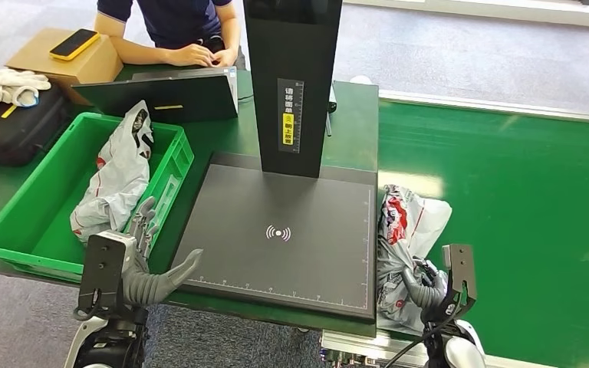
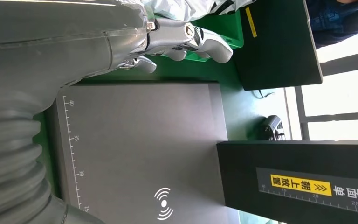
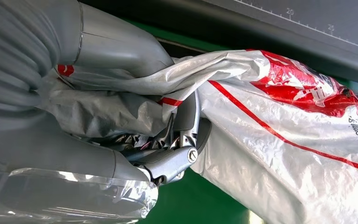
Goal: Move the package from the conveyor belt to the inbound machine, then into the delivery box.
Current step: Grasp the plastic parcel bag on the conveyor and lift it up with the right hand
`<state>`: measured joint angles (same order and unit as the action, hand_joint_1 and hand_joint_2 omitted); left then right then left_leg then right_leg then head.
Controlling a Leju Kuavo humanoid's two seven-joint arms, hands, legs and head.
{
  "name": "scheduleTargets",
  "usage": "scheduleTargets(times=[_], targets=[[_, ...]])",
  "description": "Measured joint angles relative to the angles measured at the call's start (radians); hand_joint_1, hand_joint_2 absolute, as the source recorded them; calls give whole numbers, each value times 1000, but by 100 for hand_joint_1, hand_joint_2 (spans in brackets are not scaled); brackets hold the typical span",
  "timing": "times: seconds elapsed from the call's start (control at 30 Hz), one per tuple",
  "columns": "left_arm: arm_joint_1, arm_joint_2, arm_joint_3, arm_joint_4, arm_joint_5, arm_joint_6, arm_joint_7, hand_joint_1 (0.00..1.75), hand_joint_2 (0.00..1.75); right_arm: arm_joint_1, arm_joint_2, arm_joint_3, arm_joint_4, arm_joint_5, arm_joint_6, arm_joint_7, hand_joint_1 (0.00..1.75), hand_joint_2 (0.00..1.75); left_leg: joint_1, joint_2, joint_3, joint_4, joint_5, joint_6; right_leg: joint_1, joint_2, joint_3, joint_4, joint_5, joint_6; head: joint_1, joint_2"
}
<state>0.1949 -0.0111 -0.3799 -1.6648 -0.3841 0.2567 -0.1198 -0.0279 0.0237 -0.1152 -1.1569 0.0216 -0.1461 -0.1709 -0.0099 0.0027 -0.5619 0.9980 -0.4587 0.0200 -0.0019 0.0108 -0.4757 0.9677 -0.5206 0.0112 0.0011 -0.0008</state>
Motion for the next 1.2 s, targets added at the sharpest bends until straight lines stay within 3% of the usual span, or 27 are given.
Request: scheduleTargets(times=[0.27,0.37,0.5,0.67,0.83,1.0,1.2], targets=[[1,0,0,0,0,1,-1,0,175,7,1,-2,-30,-14,-16,-23,175,175,0,0,0,0,0,0,0,0,-1,0,0,0,0,0],[0,0,0,0,5,5,-9,0,175,18,15,-15,-104,-81,-105,-135,175,175,0,0,0,0,0,0,0,0,-1,0,0,0,0,0],[-7,1,0,7,17,3,-30,0,175,59,46,-34,-324,-162,-256,-274,175,175,0,0,0,0,0,0,0,0,-1,0,0,0,0,0],[-26,1,0,17,16,-24,-35,0,175,101,65,-62,-572,-186,-373,-370,175,175,0,0,1,0,0,0,0,0,0,0,0,0,0,0],[-33,1,1,18,-1,-57,-27,0,175,116,65,-101,-732,-213,-430,-467,175,175,0,0,2,0,0,0,-1,0,1,0,0,0,0,0],[-33,1,8,19,-12,-66,-36,0,175,91,35,-113,-835,-208,-478,-510,175,175,-1,0,2,0,0,0,-1,0,2,0,0,1,0,0],[-36,8,18,30,-1,-45,-59,0,175,-24,-35,-85,-853,-183,-517,-515,175,175,-1,0,4,0,1,1,-1,0,4,0,0,1,0,0]])
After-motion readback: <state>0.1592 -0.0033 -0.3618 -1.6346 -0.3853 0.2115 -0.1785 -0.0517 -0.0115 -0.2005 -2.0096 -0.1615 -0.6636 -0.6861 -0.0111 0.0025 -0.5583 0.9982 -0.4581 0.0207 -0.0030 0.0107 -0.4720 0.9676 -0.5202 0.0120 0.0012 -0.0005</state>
